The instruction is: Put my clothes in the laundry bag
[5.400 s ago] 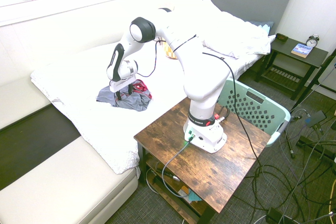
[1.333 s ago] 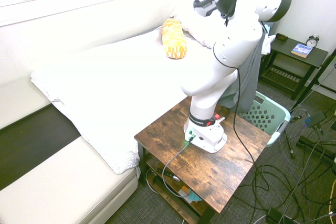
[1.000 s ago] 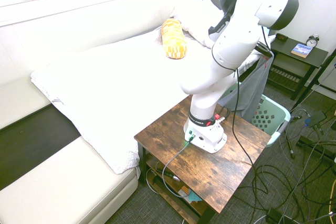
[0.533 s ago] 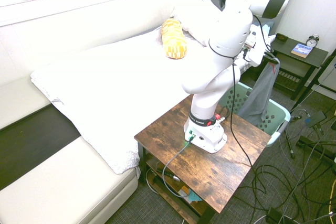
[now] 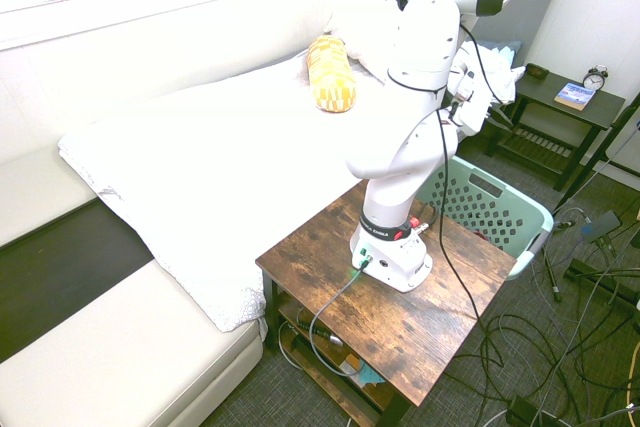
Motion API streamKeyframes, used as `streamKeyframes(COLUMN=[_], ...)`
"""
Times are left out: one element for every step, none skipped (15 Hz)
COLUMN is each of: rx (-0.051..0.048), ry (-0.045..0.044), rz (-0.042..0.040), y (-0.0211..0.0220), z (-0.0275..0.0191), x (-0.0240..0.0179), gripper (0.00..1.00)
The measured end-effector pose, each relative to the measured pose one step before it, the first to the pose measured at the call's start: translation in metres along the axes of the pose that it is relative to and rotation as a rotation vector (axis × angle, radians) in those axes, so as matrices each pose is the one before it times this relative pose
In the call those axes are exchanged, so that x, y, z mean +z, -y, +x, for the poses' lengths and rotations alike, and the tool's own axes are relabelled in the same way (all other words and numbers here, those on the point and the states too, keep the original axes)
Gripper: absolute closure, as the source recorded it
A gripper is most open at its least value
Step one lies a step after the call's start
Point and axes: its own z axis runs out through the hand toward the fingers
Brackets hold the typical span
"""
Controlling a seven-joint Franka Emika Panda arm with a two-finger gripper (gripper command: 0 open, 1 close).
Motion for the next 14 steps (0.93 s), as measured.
streamKeyframes(rx=[0.00504, 0.01165, 0.01317, 0.01525, 0.01689, 0.02197, 0.02330, 0.02127, 0.02111, 0.01874, 0.01417, 0.00891, 0.00199, -0.00571], ry=[-0.04365, -0.05184, -0.05587, -0.05509, -0.05816, -0.05005, -0.04033, -0.04144, -0.04415, -0.04325, -0.04258, -0.03661, -0.02401, -0.00674], rz=[0.05535, 0.05757, 0.05965, 0.05642, 0.05641, 0.06580, 0.06995, 0.06646, 0.06480, 0.06412, 0.06363, 0.06805, 0.06765, 0.06018], y=[0.00409, 0.00943, 0.01344, 0.01631, 0.02195, 0.02682, 0.02810, 0.03092, 0.03580, 0.03801, 0.03945, 0.04071, 0.03886, 0.03388], z=[0.00688, 0.00817, 0.00947, 0.01145, 0.01361, 0.01426, 0.01378, 0.01209, 0.01048, 0.00739, 0.00333, -0.00128, -0.00497, -0.00786], x=[-0.03037, -0.03827, -0.04160, -0.04195, -0.04442, -0.04312, -0.03850, -0.03371, -0.02718, -0.01918, -0.01395, -0.01058, -0.00938, -0.00805], gripper=[0.00, 0.00, 0.00, 0.00, 0.00, 0.00, 0.00, 0.00, 0.00, 0.00, 0.00, 0.00, 0.00, 0.00])
